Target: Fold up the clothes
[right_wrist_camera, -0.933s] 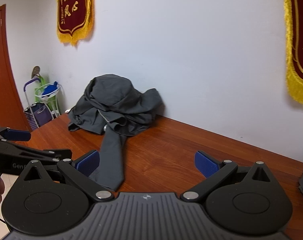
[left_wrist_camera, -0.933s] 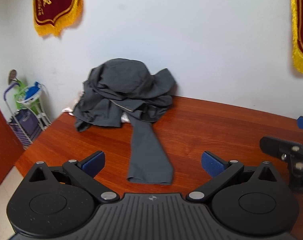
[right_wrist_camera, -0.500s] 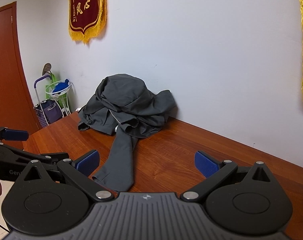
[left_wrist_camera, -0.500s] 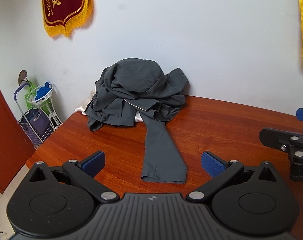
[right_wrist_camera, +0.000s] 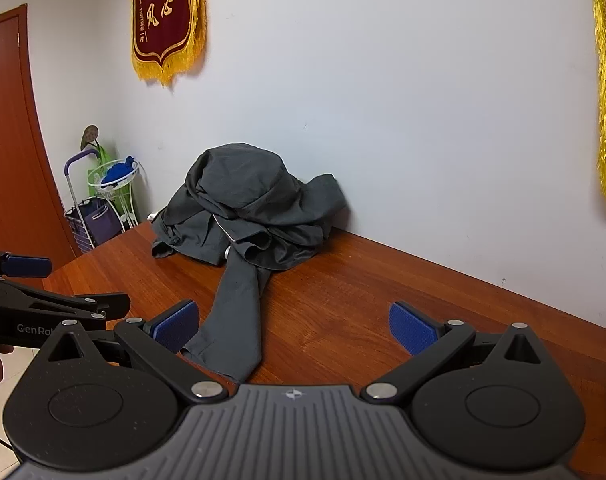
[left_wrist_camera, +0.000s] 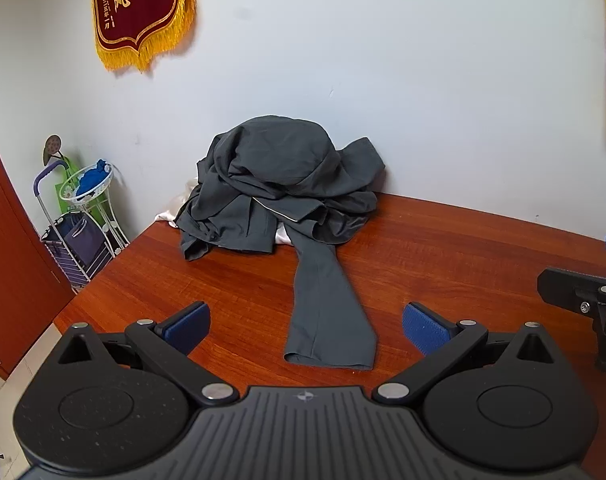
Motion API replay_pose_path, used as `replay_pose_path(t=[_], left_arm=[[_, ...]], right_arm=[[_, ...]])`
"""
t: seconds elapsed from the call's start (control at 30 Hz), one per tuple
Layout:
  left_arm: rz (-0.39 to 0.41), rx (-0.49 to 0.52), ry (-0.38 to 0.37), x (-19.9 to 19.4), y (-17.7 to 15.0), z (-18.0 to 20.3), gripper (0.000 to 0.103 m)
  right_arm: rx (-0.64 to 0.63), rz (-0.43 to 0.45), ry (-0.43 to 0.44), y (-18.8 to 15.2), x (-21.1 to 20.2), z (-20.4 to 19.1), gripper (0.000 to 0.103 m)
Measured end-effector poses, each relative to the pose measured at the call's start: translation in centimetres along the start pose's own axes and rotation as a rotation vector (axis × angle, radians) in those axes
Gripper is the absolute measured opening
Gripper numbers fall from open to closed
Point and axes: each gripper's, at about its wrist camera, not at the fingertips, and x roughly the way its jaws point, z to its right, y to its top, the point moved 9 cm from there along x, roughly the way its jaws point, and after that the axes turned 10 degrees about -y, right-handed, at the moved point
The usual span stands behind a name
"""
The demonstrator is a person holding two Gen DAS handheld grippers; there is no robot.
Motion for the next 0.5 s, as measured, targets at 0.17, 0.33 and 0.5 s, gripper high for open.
replay_pose_path(t=[0.17,0.33,0.5], left_arm=[[0.009,0.011,0.050,2.7,-1.5,2.0,0.103],[0.013,0.021,0.088,5.5,-3.3,3.8,0.103],[0.011,0.022,0.108,7.3,-3.7,4.1,0.103]], right_arm=[[-0.004,-0.003,0.000,-0.3,0.2,0.0,0.103],[-0.007,-0.003,0.000,-0.3,0.2,0.0,0.103],[-0.007,-0.002,-0.001,-0.4,-0.1,-0.2,0.103]])
